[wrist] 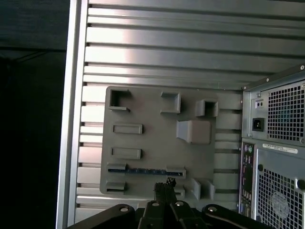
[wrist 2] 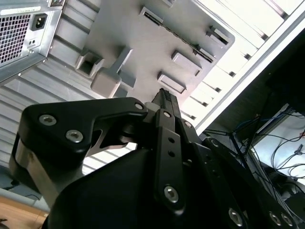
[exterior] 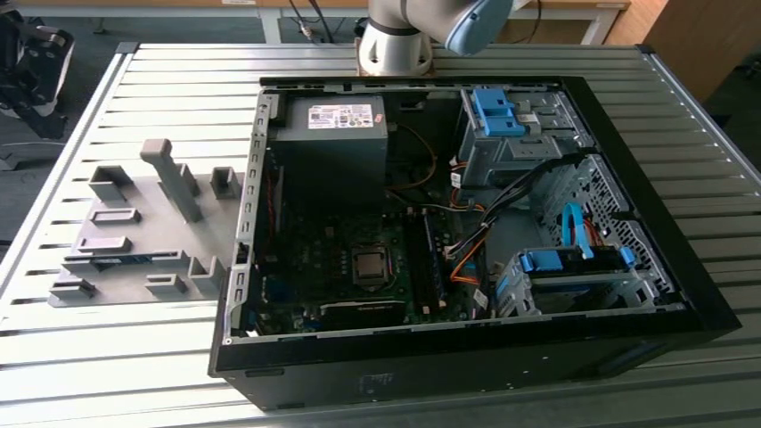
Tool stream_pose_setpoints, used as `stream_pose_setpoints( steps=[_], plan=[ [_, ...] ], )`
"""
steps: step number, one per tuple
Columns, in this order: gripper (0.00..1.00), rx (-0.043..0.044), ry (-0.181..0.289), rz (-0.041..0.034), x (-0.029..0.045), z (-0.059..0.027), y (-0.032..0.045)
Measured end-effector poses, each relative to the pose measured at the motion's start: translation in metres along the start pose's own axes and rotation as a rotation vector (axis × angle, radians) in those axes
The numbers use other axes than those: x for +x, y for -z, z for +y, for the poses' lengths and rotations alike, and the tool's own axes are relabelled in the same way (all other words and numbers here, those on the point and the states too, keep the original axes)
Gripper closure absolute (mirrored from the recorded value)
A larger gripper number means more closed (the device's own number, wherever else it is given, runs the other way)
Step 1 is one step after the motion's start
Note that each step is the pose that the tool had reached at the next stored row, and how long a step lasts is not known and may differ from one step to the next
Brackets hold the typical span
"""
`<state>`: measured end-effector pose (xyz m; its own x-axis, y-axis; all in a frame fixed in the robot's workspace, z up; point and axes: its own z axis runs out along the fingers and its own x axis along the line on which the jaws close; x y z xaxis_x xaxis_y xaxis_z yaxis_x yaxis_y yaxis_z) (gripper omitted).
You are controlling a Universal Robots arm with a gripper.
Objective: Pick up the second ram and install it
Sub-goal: 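Pick up the second ram and move it above second insertion slot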
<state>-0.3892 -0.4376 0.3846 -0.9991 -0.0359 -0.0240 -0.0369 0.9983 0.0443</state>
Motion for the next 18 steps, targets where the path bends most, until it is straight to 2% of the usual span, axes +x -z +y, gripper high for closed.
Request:
stream_pose_setpoints(
  steps=[18],
  plan=[
    [0.88, -0.0023, 0.093, 0.0040, 0.0002, -0.0001, -0.0001]
  ],
)
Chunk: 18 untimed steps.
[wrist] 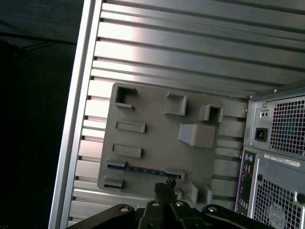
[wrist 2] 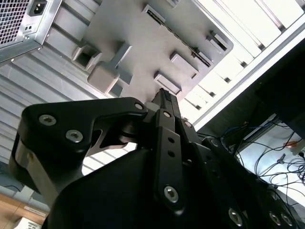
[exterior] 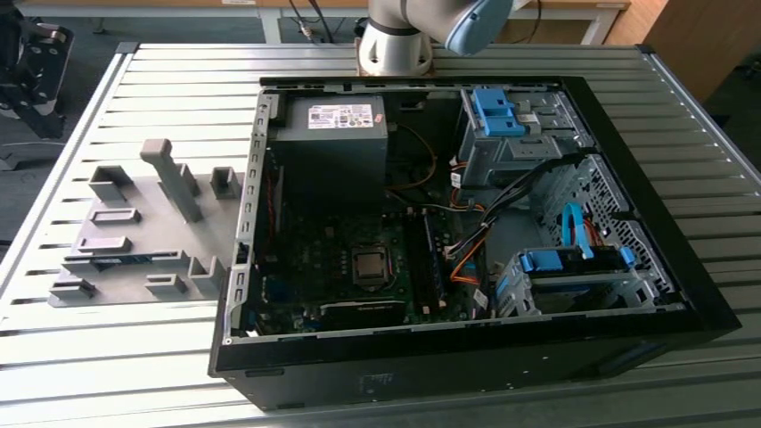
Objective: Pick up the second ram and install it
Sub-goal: 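Pick up the second ram and move it above second insertion slot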
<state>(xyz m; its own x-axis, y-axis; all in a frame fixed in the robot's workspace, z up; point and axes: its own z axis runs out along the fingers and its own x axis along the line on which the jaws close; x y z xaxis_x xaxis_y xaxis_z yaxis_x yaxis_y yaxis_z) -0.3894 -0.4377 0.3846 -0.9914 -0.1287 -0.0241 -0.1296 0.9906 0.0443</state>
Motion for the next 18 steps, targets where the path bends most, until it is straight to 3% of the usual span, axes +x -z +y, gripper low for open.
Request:
stream_pose_setpoints(
  steps=[18],
  plan=[
    [0.88, -0.0021, 0.086, 0.0039, 0.0003, -0.0001, 0.0000]
  ],
)
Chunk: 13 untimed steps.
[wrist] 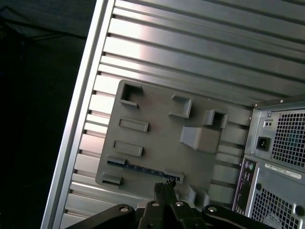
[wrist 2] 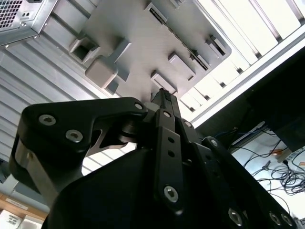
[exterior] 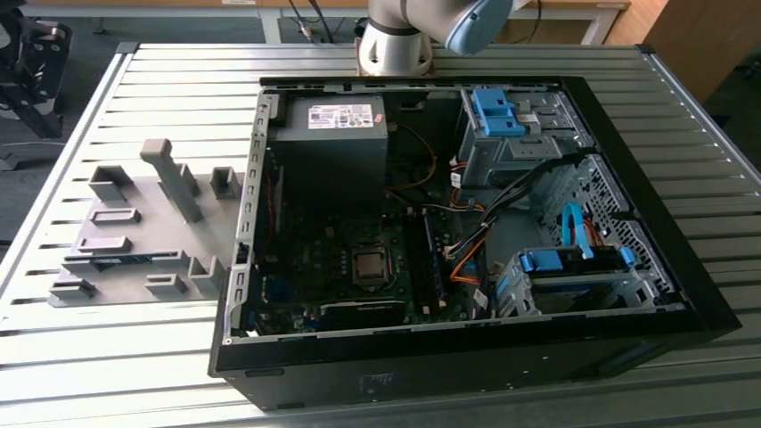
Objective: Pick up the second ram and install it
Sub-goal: 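Pick up the second ram and move it above second insertion slot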
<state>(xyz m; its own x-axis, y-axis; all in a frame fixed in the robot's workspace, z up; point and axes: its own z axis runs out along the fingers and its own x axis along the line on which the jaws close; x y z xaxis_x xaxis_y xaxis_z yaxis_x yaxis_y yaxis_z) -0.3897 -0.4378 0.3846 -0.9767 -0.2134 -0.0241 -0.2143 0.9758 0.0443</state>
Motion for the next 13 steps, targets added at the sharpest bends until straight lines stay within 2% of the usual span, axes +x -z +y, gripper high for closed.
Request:
stream_pose_setpoints(
  steps=[13],
  plan=[
    [0.88, -0.0023, 0.100, 0.0045, 0.0001, 0.0000, 0.0000]
  ],
)
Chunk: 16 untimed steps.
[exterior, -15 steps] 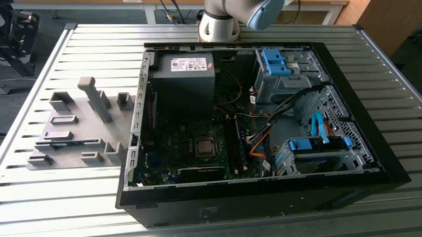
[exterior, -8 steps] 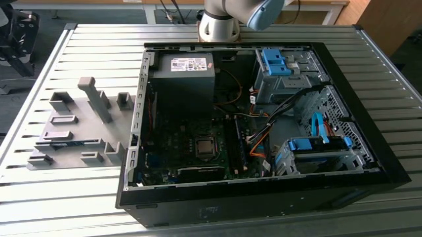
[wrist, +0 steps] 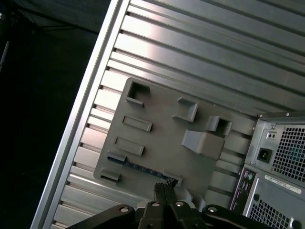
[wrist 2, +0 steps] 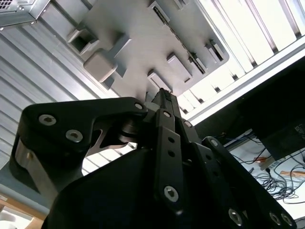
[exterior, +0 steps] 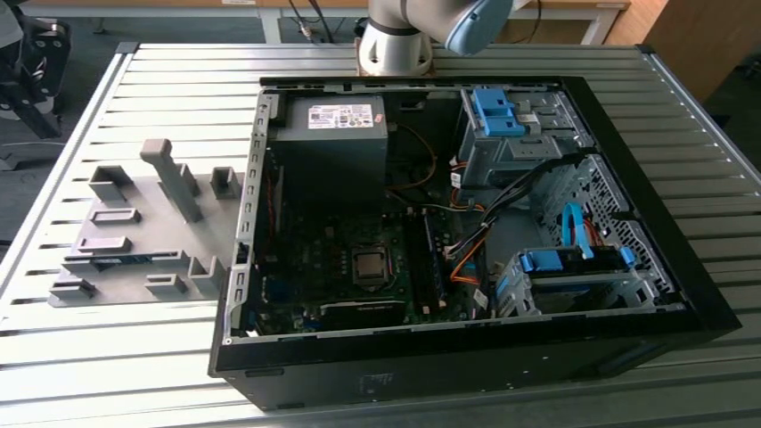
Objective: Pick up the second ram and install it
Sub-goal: 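Pick up the second ram and move it above second insertion slot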
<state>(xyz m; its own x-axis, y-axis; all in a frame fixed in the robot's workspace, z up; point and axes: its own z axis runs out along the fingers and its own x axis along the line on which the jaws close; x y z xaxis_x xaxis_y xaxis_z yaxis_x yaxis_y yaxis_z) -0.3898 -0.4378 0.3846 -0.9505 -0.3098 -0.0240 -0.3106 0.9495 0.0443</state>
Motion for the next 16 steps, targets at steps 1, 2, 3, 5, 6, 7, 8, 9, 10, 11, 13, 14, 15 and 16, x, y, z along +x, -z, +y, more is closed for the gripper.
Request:
stream_pose_setpoints(
  steps=[1, 2, 3, 5, 6, 7, 8, 9, 10, 11, 13, 14, 15, 16],
  plan=[
    [0.88, -0.0001, 0.006, 0.0003, 0.0000, 0.0000, 0.0000],
    [0.88, -0.0002, 0.011, 0.0005, 0.0000, 0.0000, 0.0000],
    [0.88, -0.0003, 0.014, 0.0007, 0.0001, 0.0000, 0.0000],
    [0.88, -0.0004, 0.015, 0.0007, 0.0001, 0.0000, 0.0000],
    [0.88, -0.0004, 0.015, 0.0006, 0.0001, 0.0000, 0.0000],
    [0.88, -0.0004, 0.015, 0.0006, 0.0001, 0.0000, 0.0000],
    [0.88, -0.0004, 0.015, 0.0006, 0.0001, 0.0000, 0.0000],
    [0.88, -0.0004, 0.015, 0.0007, 0.0001, 0.0000, 0.0000],
    [0.88, -0.0004, 0.015, 0.0006, 0.0001, 0.0000, 0.0000],
    [0.88, -0.0004, 0.015, 0.0006, 0.0001, 0.0000, 0.0000],
    [0.88, -0.0004, 0.015, 0.0006, 0.0001, 0.0000, 0.0000],
    [0.88, -0.0004, 0.015, 0.0006, 0.0001, 0.0000, 0.0000],
    [0.88, -0.0004, 0.015, 0.0006, 0.0001, 0.0000, 0.0000],
    [0.88, -0.0004, 0.015, 0.0007, 0.0001, 0.0000, 0.0000]
  ],
)
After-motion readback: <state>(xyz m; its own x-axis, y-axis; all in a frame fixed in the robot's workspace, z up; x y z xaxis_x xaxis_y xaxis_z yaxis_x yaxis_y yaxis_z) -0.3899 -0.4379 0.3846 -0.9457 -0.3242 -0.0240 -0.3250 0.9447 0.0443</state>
